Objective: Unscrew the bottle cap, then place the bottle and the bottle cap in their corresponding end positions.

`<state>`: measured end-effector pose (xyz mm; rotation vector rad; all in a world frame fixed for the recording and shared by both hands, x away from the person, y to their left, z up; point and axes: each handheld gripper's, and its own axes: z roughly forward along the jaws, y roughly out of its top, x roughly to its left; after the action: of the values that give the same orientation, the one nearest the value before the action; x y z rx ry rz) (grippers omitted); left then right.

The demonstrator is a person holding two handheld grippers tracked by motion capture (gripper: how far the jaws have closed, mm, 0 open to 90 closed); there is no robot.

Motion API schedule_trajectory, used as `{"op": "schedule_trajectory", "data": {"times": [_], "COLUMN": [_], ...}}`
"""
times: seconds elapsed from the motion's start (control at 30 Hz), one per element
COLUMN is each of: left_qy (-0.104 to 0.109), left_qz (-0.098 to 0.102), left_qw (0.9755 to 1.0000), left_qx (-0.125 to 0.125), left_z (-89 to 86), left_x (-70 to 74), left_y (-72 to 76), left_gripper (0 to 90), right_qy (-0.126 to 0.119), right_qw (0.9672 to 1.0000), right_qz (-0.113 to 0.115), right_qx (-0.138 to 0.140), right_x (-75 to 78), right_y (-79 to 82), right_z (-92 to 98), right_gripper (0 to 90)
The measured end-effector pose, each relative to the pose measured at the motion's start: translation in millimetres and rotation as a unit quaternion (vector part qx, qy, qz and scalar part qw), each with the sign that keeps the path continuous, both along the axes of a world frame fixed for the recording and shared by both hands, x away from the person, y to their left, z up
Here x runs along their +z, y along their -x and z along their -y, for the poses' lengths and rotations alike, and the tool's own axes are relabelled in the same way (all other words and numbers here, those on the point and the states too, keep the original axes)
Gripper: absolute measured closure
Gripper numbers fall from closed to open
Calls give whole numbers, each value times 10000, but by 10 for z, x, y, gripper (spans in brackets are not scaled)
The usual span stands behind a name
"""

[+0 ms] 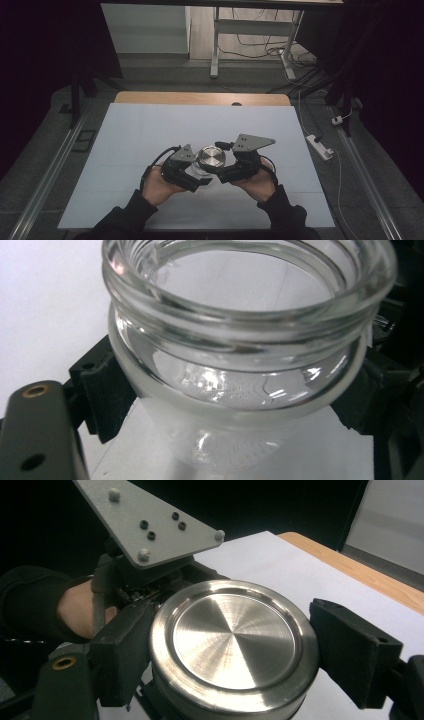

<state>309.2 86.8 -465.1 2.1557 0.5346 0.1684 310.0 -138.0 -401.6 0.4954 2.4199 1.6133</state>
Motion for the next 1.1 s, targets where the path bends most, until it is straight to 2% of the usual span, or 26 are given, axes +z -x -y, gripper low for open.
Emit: {"op": "schedule_trajectory", "data": {"times": [0.5, 1.1], "left_qy": [-19, 18], "left_qz": [15, 90], "left_qw": [9996, 9989], "left_qx": [285, 459], "left_z": [-107, -195], "left_x": [-38, -26], "left_y": [-97, -219], "left_gripper": [159, 159], "right_qy": [81, 110], "right_qw": [9999, 9999], "right_qz": [82, -2], "right_qx": [-42, 4], "right_x": [-5, -124], "right_y": [48, 130], "right_z": [29, 67], "right_gripper": [202, 202]}}
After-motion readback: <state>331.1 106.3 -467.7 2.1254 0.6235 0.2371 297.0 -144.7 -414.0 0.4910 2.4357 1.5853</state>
